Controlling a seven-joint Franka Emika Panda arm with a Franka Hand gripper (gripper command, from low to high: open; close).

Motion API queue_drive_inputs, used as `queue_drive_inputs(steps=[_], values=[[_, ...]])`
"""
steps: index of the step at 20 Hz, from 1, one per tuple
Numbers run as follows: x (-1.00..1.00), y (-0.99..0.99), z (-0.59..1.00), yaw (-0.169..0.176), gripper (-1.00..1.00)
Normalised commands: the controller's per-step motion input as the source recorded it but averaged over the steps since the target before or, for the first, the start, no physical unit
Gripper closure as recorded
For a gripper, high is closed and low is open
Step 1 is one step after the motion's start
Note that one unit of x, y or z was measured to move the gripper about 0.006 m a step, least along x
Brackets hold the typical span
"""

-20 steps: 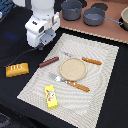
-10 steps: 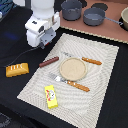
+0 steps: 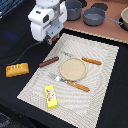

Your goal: Interact with the objects in diverse but meaningful ways.

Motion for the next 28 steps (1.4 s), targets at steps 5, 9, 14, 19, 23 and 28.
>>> queue_drive_inputs(steps=[5,9,14,19,23,28], values=[[0.97,0.00,0.34,0.000,1.00],[0.99,0.01,0.04,0.000,1.00],[0.98,0.08,0.00,0.000,1.00],[0.94,0.17,0.06,0.000,1.00],[0.87,0.20,0.13,0.000,1.00],[0.85,0.21,0.07,-0.002,1.00]])
